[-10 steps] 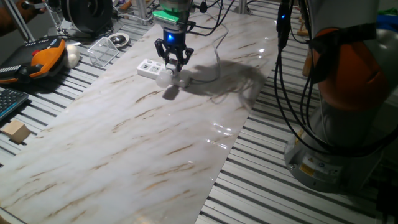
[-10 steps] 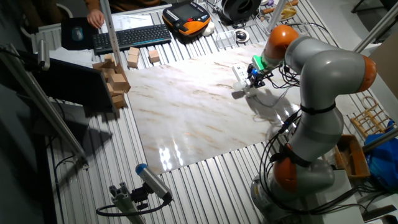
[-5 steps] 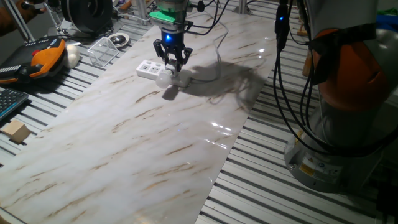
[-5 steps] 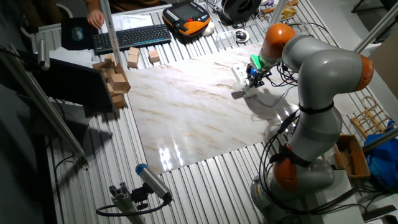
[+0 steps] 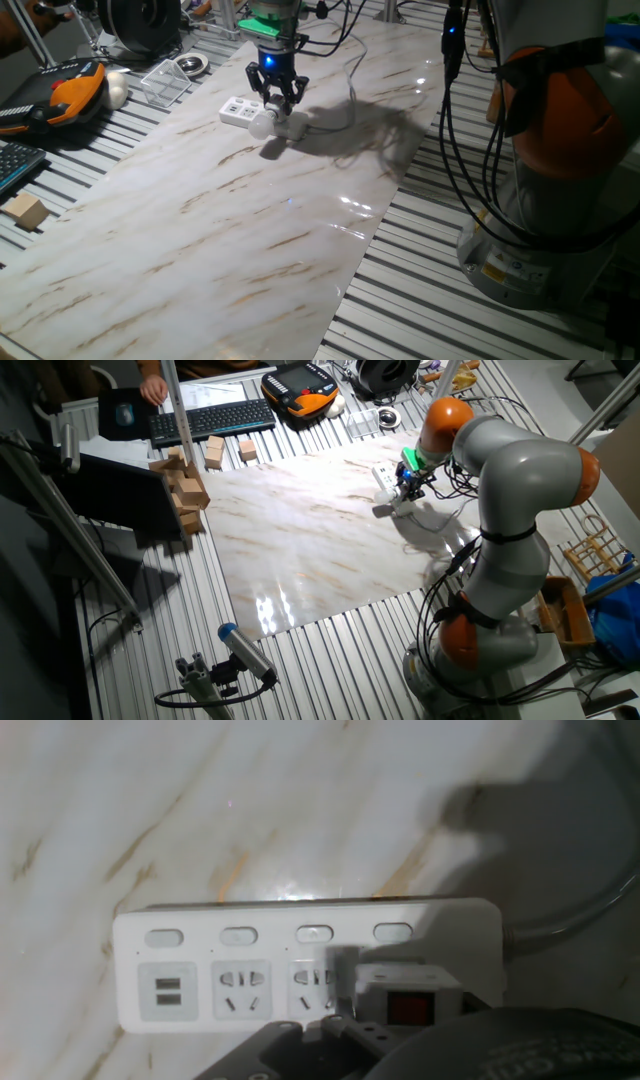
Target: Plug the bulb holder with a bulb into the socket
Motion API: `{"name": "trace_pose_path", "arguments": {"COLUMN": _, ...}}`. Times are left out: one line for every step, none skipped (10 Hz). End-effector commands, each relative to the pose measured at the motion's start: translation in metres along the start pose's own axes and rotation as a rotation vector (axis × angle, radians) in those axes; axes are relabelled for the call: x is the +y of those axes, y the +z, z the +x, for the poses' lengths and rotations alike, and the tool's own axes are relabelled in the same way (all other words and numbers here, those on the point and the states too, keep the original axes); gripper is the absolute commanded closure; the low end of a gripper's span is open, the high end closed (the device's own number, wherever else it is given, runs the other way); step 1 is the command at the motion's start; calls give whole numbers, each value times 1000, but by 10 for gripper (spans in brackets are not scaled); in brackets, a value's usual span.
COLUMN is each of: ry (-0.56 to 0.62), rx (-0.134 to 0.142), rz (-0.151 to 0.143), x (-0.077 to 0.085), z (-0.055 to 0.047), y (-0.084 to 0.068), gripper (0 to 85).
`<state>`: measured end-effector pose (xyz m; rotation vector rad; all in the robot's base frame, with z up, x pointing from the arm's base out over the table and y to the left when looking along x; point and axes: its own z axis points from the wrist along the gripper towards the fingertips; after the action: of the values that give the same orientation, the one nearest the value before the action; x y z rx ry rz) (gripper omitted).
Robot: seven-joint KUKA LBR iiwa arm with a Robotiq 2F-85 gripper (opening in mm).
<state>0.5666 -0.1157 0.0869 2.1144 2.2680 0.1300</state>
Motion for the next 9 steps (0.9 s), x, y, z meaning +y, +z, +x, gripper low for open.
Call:
{"name": "trace_pose_path", "arguments": {"ry": 3, "rx": -3, "rz": 5, "x": 1, "z": 4, "y": -6, "gripper": 340}}
{"name": "trace_pose_path", "arguments": {"ry": 12, "rx": -11, "rz": 13, "x": 1, "z": 11, "y": -16, "gripper": 340}}
{"name": "trace_pose_path", "arguments": {"ry": 14, "rx": -7, "rz": 13, "x": 0, "z": 18, "y": -27, "gripper": 340}}
{"name": "trace_pose_path", "arguments": {"ry": -22, "rx": 24, "rz": 8, "x": -1, "z": 28, "y": -39, "gripper": 340}}
{"name": "trace_pose_path", "arguments": {"ry": -66, "rx": 51, "rz": 1, "x": 1, "z": 40, "y": -48, "gripper": 340}}
{"name": "trace_pose_path", "arguments": {"ry": -69, "rx": 48, "rz": 3, "x": 2, "z": 57, "y": -57, "gripper": 340}}
{"name": "trace_pose_path", "arguments": {"ry": -77, "rx": 45, "rz": 3, "x": 2, "z": 74, "y": -66, "gripper": 340}}
{"name": "trace_pose_path", "arguments": {"ry": -135, "rx": 36, "rz": -1, "x": -2, "z": 94, "y": -77, "gripper": 340}}
{"name": "trace_pose_path", "arguments": {"ry": -215, "rx": 43, "rz": -11, "x": -6, "z": 106, "y": -83, "gripper": 340}}
